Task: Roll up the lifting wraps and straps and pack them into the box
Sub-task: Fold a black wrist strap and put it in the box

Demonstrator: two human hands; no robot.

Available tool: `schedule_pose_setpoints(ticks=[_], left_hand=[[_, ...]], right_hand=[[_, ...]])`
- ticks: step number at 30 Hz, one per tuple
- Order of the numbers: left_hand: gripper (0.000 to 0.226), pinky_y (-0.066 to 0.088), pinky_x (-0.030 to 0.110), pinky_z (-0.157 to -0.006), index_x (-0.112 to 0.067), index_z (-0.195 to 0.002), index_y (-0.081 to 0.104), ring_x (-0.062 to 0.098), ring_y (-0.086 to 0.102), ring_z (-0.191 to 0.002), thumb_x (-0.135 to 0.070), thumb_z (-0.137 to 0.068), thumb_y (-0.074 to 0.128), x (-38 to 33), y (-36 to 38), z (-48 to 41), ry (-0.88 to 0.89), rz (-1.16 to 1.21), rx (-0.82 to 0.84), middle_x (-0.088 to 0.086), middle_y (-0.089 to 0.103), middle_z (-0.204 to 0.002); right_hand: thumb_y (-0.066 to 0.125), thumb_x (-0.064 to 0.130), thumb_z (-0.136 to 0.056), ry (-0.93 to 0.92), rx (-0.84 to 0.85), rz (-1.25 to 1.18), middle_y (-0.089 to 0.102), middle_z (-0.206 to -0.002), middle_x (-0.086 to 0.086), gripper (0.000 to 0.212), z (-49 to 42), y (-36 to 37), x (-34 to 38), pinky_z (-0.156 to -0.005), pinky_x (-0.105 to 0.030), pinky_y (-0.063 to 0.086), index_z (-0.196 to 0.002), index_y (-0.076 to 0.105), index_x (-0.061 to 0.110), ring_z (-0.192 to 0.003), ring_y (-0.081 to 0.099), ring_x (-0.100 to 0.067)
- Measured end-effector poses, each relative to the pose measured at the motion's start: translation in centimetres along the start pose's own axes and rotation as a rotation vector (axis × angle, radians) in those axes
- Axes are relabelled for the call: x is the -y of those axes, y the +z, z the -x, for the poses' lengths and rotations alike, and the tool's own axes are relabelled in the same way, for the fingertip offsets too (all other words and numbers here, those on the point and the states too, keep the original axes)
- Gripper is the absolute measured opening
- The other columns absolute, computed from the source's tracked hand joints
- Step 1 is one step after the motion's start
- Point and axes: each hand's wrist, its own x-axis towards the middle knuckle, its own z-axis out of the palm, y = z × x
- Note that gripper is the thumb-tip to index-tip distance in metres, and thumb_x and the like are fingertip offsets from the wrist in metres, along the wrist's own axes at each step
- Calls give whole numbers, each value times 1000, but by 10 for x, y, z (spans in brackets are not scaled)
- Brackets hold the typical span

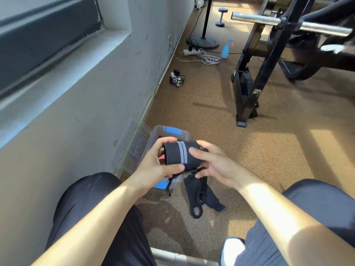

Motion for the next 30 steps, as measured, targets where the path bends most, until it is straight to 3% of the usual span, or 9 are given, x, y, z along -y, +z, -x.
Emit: schedule_pose_setpoints(ticks=[4, 7, 13, 16, 18, 22, 25, 28, 30], left_hand=[[41, 54, 24, -67, -46, -127, 52, 8, 70, -102, -34, -93, 72, -2, 2, -3, -116, -93, 13, -11, 68, -118], [31, 57, 27, -67, -41, -126, 55, 12, 71, -104, -47, -97, 63, 3, 1, -7, -279, -74, -11, -6, 70, -120], [41, 56, 34, -83, -28, -124, 61, 15, 70, -107, -35, -87, 79, 11, -8, -30, -430, -208, 70, -3, 73, -117], [55, 56, 41, -93, -29, -119, 65, 20, 70, -109, -39, -69, 86, 6, -19, -56, -415, -262, 91, -1, 74, -115], [56, 56, 38, -89, -26, -117, 66, 24, 71, -106, -37, -66, 87, 4, -28, -78, -390, -253, 78, 4, 74, -113], [67, 50, 37, -83, -19, -114, 68, 21, 67, -95, -44, -55, 84, 9, -43, -117, -389, -269, 8, 7, 74, -107], [81, 58, 43, -95, -8, -113, 67, 27, 73, -101, -42, -42, 88, 26, -48, -141, -400, -262, -21, 15, 75, -110], [77, 59, 49, -96, -5, -115, 62, 30, 75, -98, -33, -49, 90, 44, -48, -158, -428, -222, -30, 18, 76, -108], [72, 61, 46, -92, -11, -120, 57, 27, 73, -97, -26, -59, 92, 59, -48, -166, -447, -203, -65, 14, 73, -111]], right_hand=[[74, 24, -92, -22, -26, -7, 72, -121, -9, 37, -5, -3, -7, -75, -39, 58, -128, 65, 29, -106, 72, -35], [78, 20, -87, 45, -31, -5, 69, -126, -9, 48, -13, -3, -13, -79, -40, 60, -131, 62, 29, -109, 71, -32], [76, 1, -82, 207, 99, 30, 70, -127, -9, 57, -35, -16, -23, -91, -47, 59, -131, 61, 25, -115, 69, -30], [72, -6, -86, 189, 106, 34, 68, -130, -4, 57, -56, -24, -13, -85, -40, 60, -132, 60, 25, -115, 68, -24], [71, -5, -88, 158, 96, 64, 64, -134, -2, 60, -75, -28, -6, -86, -38, 60, -138, 54, 24, -118, 66, -22], [81, 3, -81, 66, -22, 42, 61, -133, -13, 58, -122, -37, -14, -99, -54, 55, -131, 59, 21, -121, 64, -31], [81, 1, -81, 39, -64, 9, 61, -133, -11, 48, -149, -43, -28, -98, -48, 54, -120, 66, 24, -123, 61, -29], [78, -3, -82, 60, -66, -21, 64, -127, -6, 46, -168, -48, -41, -106, -51, 50, -119, 67, 23, -124, 60, -27], [78, 0, -83, 75, -70, -11, 66, -123, -5, 45, -176, -50, -52, -100, -45, 55, -122, 66, 20, -121, 62, -26]])
